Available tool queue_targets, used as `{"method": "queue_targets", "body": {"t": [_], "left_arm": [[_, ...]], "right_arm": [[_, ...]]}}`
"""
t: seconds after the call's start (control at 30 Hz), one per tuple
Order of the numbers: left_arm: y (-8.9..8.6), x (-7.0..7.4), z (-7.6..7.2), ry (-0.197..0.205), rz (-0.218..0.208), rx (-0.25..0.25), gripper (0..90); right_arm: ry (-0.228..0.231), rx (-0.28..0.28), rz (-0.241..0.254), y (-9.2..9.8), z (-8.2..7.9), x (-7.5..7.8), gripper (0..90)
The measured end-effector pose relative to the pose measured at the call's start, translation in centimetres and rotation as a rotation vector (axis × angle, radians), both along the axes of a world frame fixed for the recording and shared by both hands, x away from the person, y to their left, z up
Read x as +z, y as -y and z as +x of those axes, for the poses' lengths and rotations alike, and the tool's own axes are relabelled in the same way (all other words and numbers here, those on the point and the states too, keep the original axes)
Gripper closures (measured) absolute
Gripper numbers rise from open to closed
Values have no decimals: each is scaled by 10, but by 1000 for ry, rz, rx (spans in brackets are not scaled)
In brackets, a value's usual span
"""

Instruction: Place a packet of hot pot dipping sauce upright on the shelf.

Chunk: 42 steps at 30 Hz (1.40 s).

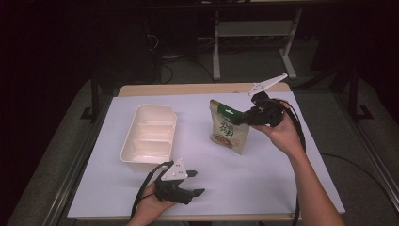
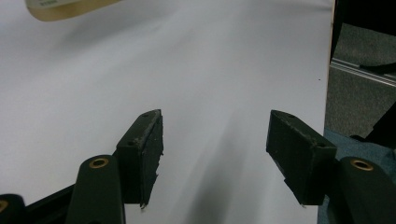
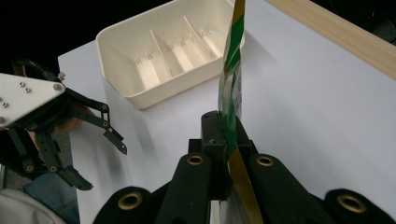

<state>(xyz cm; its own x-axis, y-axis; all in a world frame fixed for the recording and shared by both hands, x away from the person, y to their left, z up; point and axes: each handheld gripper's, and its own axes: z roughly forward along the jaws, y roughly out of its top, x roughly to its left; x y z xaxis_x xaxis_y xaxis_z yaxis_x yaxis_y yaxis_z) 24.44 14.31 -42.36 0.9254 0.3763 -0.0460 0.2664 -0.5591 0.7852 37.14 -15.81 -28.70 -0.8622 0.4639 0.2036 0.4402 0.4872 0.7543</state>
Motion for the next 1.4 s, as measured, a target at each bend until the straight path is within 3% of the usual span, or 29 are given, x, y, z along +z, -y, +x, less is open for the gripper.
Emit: {"method": "queue_targets", "body": {"t": [0.43,0.9,1.4], "left_arm": [[-3,-5,-3,-1,-20,-9,340],[-7,-8,-4,-16,-36,-5,324],[-10,-8,-1,-18,-47,-5,314]], "right_arm": [[23,48,-1,-26,15,14,898],[41,117,5,-70,36,24,897],[47,143,30,-104,61,31,897]]}}
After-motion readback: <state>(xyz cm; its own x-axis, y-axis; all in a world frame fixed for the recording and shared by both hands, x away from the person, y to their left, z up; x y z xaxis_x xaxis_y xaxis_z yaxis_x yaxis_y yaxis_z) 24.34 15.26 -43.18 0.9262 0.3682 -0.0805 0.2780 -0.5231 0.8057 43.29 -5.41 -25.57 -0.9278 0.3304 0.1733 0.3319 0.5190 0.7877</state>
